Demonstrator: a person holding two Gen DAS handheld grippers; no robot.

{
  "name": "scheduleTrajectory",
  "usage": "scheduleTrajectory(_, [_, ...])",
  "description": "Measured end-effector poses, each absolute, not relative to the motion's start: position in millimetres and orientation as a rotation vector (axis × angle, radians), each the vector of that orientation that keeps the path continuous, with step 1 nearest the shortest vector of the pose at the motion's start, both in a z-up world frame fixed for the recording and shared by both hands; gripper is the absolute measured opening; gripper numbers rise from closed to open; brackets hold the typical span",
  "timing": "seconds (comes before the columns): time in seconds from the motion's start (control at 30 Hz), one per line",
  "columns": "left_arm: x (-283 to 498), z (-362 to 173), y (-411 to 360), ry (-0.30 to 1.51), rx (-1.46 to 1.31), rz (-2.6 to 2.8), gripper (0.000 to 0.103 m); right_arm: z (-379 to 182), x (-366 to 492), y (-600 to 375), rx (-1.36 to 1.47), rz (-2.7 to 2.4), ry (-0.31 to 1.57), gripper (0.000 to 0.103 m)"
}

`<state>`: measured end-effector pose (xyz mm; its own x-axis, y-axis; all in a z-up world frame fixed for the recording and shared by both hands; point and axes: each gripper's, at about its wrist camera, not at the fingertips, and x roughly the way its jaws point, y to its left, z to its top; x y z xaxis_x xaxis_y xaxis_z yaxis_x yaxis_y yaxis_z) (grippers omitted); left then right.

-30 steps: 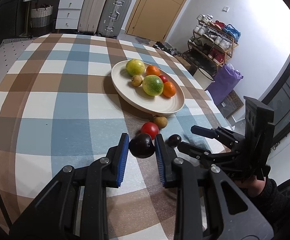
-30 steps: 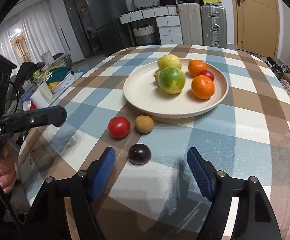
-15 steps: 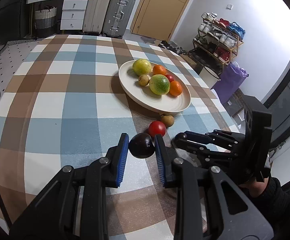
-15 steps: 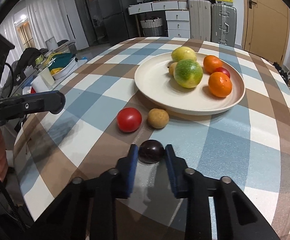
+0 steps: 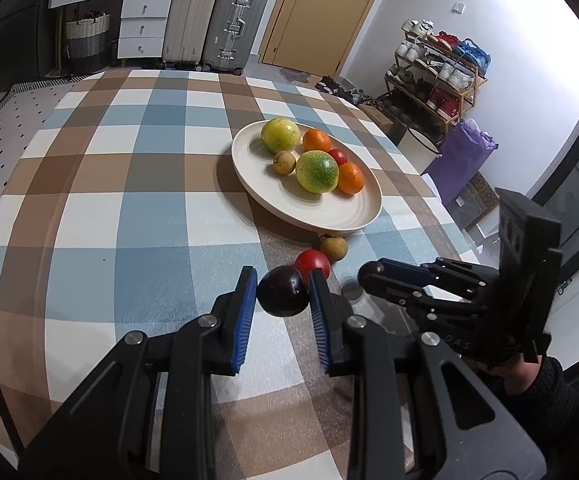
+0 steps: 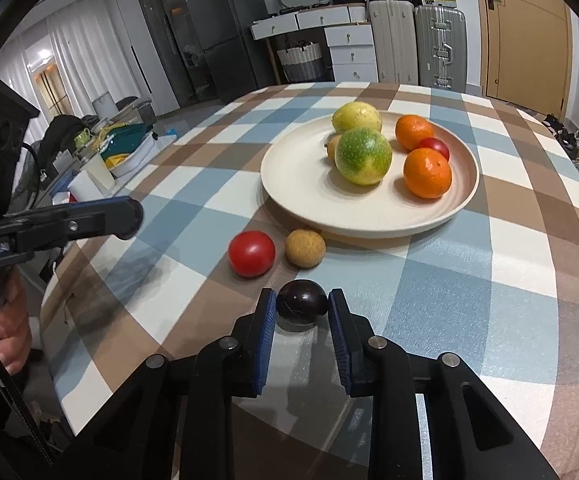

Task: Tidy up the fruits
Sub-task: 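Lift the plum with the left gripper while the right gripper grasps another dark plum, then carry both dark plums over the plate with both grippers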

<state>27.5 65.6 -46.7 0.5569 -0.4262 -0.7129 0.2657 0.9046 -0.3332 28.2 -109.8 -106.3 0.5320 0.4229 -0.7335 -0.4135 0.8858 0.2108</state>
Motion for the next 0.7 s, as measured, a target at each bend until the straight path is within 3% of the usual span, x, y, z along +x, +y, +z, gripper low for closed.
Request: scheduleTrajectory(0.7, [122, -35, 23, 0.914, -0.172, -0.473, 0.023, -53, 72, -134, 0.107, 0.508, 0.764, 0.027])
